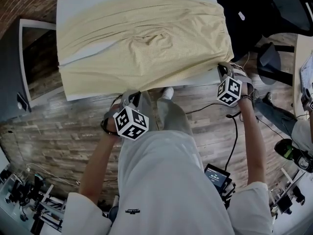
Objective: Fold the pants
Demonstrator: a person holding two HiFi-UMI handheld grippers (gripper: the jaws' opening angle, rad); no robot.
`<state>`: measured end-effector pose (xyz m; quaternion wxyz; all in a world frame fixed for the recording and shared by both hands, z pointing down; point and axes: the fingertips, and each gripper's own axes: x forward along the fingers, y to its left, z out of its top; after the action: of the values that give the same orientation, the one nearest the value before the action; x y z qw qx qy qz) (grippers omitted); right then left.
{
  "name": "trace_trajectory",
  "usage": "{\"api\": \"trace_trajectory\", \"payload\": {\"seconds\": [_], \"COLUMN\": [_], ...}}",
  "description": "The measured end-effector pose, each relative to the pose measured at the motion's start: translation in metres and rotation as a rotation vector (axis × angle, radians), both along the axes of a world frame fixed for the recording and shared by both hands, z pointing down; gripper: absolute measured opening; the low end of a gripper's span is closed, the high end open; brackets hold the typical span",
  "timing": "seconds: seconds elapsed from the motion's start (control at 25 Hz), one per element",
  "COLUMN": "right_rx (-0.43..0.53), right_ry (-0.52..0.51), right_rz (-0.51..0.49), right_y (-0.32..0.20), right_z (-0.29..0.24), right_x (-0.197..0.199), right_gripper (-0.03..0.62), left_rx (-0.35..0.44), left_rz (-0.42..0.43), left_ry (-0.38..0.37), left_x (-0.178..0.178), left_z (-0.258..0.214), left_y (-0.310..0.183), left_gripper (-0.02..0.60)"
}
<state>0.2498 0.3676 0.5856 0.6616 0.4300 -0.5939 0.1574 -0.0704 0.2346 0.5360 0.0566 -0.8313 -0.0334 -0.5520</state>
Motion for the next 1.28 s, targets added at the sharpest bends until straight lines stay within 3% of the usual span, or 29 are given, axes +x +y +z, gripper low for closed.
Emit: {"api": "trace_trajectory", "payload": {"seconds": [0.24, 0.56, 0.8, 1.0, 1.28], "right_rx": [0.044, 0.213, 0.320, 0.368, 0.402], "right_ry": [-0.022, 0.000, -0.013, -0.009, 0.018], "right_rz": [0.059, 0.154, 0.247, 0.295, 0.328], "right_y": [0.000, -0.018, -0.036, -0.055, -0.092], "right_z": [-0.014, -0.062, -0.095, -0.110, -0.129], "right_x": [-0.006, 0.003, 0.013, 0.026, 0.039], "right_gripper": [0.005, 0.006, 0.006, 0.006, 0.006], "left_rx": [0.013, 0.033, 0.046, 0.031, 0.036], "left_rz": [-0.020, -0.039, -0.101, -0.134, -0.105], "left_ry": [0.013, 0.019, 0.037, 0.058, 0.057], "left_x": [0.000, 0.003, 0.020, 0.039, 0.058], "left_z": [-0.012, -0.033, -0.054, -0.066, -0.073], "left_y": [-0.008, -0.026, -0.056, -0.088, -0.133], "left_gripper": [0.006, 0.006, 0.006, 0.006, 0.006]}}
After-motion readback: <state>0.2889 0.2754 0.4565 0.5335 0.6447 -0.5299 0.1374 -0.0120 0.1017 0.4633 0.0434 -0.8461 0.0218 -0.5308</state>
